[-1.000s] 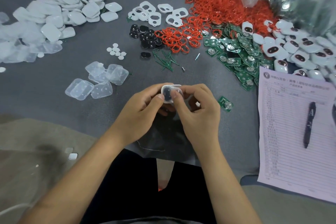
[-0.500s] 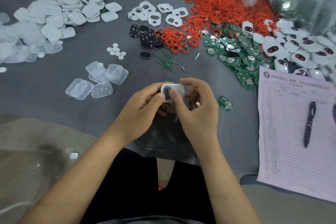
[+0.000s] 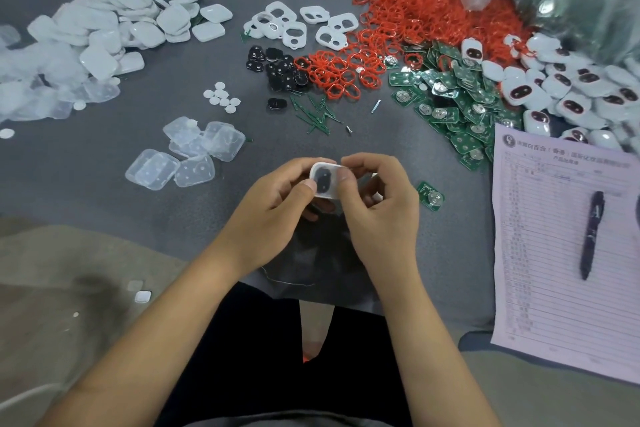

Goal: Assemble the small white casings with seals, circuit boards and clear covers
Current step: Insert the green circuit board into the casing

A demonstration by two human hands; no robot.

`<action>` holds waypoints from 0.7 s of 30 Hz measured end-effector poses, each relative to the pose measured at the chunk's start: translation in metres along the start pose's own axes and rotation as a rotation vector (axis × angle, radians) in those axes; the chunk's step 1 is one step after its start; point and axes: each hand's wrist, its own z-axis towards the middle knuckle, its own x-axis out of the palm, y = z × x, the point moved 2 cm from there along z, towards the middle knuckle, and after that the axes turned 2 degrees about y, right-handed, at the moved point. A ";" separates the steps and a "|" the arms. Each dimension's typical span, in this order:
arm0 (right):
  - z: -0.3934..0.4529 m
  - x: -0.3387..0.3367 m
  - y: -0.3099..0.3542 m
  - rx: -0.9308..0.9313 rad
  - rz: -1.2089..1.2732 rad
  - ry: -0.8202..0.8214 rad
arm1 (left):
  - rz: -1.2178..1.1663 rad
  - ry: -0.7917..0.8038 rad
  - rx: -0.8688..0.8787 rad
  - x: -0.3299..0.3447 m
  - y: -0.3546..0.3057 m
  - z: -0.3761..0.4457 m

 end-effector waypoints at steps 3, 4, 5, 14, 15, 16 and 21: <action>-0.001 0.000 0.000 0.017 0.002 0.009 | 0.006 0.002 -0.004 -0.001 0.000 0.000; -0.001 0.000 -0.001 0.019 0.003 0.011 | 0.000 -0.004 -0.005 0.000 0.000 0.001; -0.001 0.000 0.000 0.016 0.002 0.014 | -0.004 -0.018 -0.002 0.001 0.000 0.000; -0.003 -0.019 -0.001 -0.047 -0.033 -0.291 | 0.121 -0.133 0.019 0.009 -0.002 0.003; -0.003 -0.027 -0.005 -0.025 -0.066 -0.357 | 0.108 -0.132 0.013 0.008 -0.002 0.004; -0.003 -0.036 -0.011 0.015 -0.107 -0.401 | 0.093 -0.131 0.005 0.008 -0.003 0.004; 0.000 -0.079 -0.033 0.205 -0.310 -0.406 | 0.124 -0.135 0.009 0.009 -0.002 0.009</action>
